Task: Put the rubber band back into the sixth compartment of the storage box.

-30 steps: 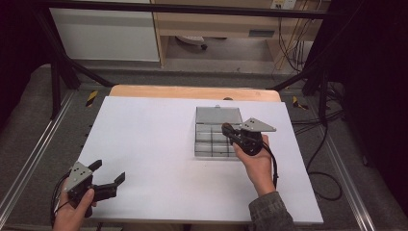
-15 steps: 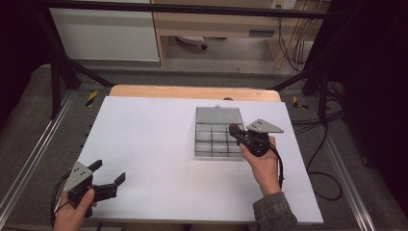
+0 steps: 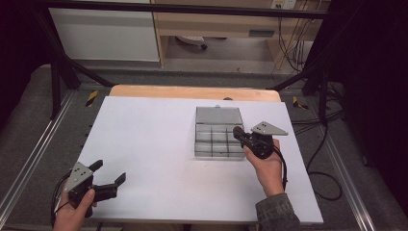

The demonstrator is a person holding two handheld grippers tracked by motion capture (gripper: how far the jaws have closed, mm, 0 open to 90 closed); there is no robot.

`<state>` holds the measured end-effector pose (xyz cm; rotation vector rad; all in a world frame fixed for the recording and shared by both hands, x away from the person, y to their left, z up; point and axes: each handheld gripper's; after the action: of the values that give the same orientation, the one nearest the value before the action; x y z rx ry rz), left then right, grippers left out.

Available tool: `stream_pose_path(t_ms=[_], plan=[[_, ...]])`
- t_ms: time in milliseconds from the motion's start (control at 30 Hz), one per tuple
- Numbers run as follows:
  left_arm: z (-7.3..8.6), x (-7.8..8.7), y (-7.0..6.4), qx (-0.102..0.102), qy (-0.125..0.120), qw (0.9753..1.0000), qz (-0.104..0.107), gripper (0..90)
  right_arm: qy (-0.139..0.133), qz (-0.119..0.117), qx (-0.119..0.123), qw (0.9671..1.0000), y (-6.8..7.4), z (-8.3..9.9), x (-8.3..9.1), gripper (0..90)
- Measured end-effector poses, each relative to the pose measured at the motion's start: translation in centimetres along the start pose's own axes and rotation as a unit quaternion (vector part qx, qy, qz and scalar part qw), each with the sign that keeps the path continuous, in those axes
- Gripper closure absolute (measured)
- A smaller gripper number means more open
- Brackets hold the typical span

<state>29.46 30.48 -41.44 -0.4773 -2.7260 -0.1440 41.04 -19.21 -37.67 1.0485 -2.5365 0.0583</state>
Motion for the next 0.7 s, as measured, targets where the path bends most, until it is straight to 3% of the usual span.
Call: stream_pose_path(t_ms=[700], plan=[[0.1,-0.1,-0.1,-0.003,0.003,1.0,0.003,4.8,0.04,-0.001,-0.021,0.999,-0.7,1.5,-0.6,84.1]])
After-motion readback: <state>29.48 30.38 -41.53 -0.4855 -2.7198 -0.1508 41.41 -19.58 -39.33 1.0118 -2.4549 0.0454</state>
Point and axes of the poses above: each handheld gripper's, and its own axes: x roughly backward along the jaws, z roughly out of its underside, y roughly to its left, and after that the axes turned 9 degrees about -z, right-handed
